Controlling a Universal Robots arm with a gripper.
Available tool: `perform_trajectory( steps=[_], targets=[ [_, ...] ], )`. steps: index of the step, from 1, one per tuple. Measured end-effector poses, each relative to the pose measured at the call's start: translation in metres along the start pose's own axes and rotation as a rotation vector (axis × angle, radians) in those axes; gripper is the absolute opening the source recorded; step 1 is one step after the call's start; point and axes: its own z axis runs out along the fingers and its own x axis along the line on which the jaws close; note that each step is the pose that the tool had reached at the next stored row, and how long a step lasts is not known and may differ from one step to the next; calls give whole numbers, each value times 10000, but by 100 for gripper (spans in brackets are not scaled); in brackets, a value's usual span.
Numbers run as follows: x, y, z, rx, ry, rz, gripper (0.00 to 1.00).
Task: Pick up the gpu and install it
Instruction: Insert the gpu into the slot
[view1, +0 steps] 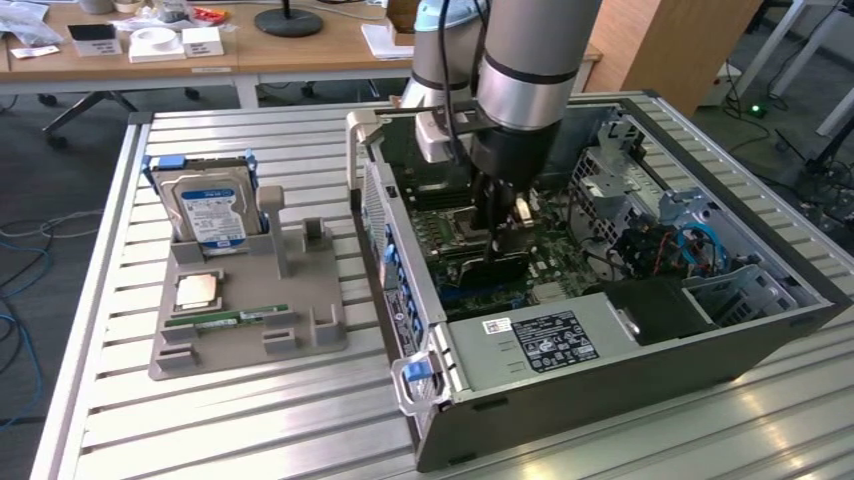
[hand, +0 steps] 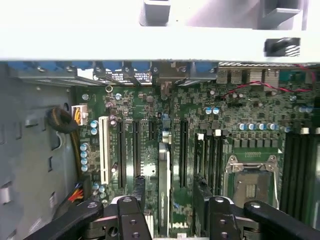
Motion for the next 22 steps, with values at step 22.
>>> perform_trajectory(
  steps=[22],
  targets=[
    [-19, -32, -543, 15, 1, 45, 51]
  ],
)
